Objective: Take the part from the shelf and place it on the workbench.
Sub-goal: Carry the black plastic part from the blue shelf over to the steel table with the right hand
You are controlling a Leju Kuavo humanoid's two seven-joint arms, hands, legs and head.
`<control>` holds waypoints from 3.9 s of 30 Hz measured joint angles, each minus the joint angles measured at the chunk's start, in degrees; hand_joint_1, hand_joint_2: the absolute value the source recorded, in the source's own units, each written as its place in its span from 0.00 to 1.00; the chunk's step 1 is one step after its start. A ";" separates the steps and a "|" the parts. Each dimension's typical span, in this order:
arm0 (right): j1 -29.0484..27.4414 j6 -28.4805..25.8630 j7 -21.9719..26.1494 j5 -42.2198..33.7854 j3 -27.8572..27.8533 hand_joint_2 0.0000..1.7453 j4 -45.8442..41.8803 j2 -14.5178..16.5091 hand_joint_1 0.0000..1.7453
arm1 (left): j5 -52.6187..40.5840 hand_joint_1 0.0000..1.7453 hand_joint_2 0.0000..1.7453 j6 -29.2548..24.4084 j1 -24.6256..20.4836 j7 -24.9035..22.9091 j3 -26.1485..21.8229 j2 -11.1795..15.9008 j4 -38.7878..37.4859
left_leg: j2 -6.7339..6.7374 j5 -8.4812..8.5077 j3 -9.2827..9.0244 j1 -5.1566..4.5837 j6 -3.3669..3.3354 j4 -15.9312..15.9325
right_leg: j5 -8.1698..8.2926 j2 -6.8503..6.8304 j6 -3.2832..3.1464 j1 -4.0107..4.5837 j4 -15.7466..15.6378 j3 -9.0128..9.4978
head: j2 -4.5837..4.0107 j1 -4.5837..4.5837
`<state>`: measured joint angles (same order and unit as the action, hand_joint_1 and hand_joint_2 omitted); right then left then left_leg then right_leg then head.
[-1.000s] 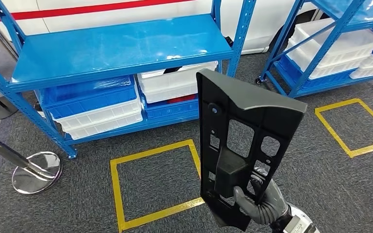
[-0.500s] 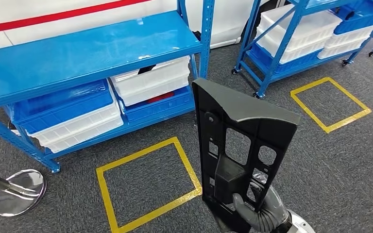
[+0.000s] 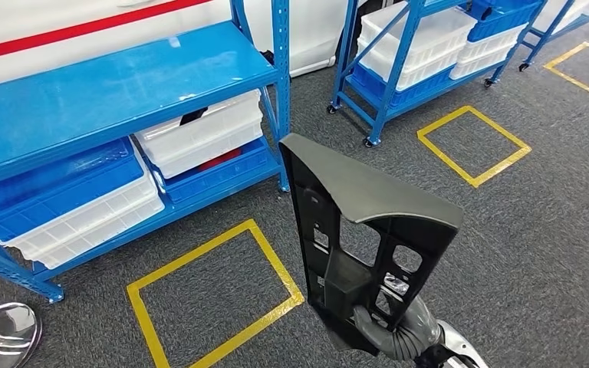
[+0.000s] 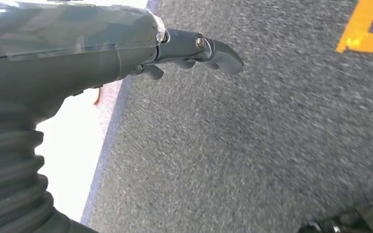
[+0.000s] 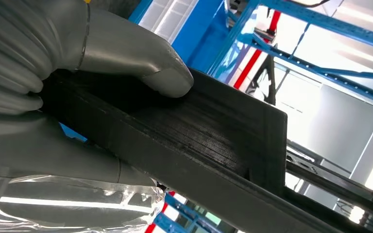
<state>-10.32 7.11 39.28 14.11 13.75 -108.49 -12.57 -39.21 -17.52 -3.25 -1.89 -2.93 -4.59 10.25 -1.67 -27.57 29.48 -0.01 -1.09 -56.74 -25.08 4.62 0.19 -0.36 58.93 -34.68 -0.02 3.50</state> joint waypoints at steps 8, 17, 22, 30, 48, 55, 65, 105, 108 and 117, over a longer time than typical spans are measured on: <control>3.26 -2.32 0.40 -1.60 2.78 1.00 5.30 0.28 1.00 | -2.87 0.00 1.00 4.33 0.36 -4.94 0.24 0.59 0.00 | 4.24 0.34 0.41 0.01 -0.42 0.07 | -4.09 -5.19 1.16 -0.92 10.48 -3.69 | 0.00 0.00; 1.95 -5.53 0.50 -3.55 3.86 1.00 7.22 0.13 1.00 | -4.69 0.00 1.00 7.71 0.81 -6.51 1.63 1.13 0.00 | 4.08 -3.49 1.53 -0.17 2.27 -4.24 | -0.96 -5.72 -1.80 -0.27 -1.09 1.73 | 0.00 0.01; 1.13 -5.31 -1.44 0.17 4.94 1.00 7.50 0.02 1.00 | -4.14 0.00 1.00 7.53 1.20 -7.48 1.62 0.83 0.00 | 2.10 -7.49 7.50 -0.07 2.27 -16.83 | -0.81 -2.73 -2.27 0.00 -0.93 1.61 | 0.00 0.01; 0.67 -2.89 -4.21 3.47 5.38 1.00 4.06 0.00 1.00 | -1.56 0.00 1.00 3.09 0.54 -1.07 0.19 -1.58 0.01 | -1.82 0.40 1.02 0.04 0.41 -0.45 | -0.34 1.21 -0.28 -0.35 -0.21 0.38 | -0.01 0.01; 5.97 -1.04 -4.97 -1.78 7.95 1.00 4.70 -0.20 1.00 | -1.26 0.00 1.00 -0.99 -2.36 4.96 -3.35 -5.56 0.13 | 3.36 -4.00 2.76 0.13 2.38 -5.98 | -0.75 -5.51 -1.72 -0.39 -1.17 1.49 | 0.00 0.02; 6.00 -1.17 -4.53 -1.92 8.32 1.00 6.15 -0.90 1.00 | -1.07 0.00 1.00 -0.99 -1.41 4.77 -4.27 -5.24 0.15 | 0.60 -1.83 3.78 0.21 2.00 -7.64 | -0.93 -1.70 -1.88 -0.15 -0.83 1.62 | 0.00 0.01; 6.25 -1.25 -4.38 -1.96 8.48 1.00 6.72 -0.72 1.00 | -1.11 0.00 1.00 -0.95 -1.04 4.62 -4.40 -5.10 0.15 | 1.42 0.54 0.59 0.41 -0.57 0.36 | -6.17 -3.66 0.98 -0.52 10.03 -4.60 | 0.00 0.00; 1.82 -8.63 -5.59 -1.85 5.97 1.00 4.23 -0.18 1.00 | -2.93 0.00 1.00 0.69 -0.83 -0.94 -4.63 -4.72 0.24 | 5.54 -1.31 -1.04 -0.44 0.97 0.27 | -1.18 -8.27 -0.20 -0.08 -0.36 0.65 | 0.00 0.01; -0.52 -8.52 -6.07 -1.61 4.20 1.00 1.93 -0.53 1.00 | -3.22 0.00 1.00 -1.35 -0.81 3.90 -4.63 -4.59 0.31 | 5.44 -2.92 -1.04 -0.12 1.99 -1.02 | -0.99 -6.00 -1.28 -0.29 -0.75 0.76 | 0.00 0.01; -0.42 -6.12 -6.87 -1.50 3.34 1.00 1.23 -0.96 1.00 | -3.89 0.00 1.00 -1.69 -2.91 5.51 -4.63 -4.68 0.35 | -0.51 -1.86 3.12 0.20 1.72 -6.33 | -1.00 0.14 -1.70 -0.09 -0.31 0.84 | 0.00 0.02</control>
<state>-10.74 0.99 32.41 12.61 17.09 -107.26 -13.53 -43.10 -19.21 -6.16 3.62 -7.56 -9.27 10.60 -2.18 -29.42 32.59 0.19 0.63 -63.07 -26.08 4.75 -1.51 -0.45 58.62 -33.83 -0.02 3.51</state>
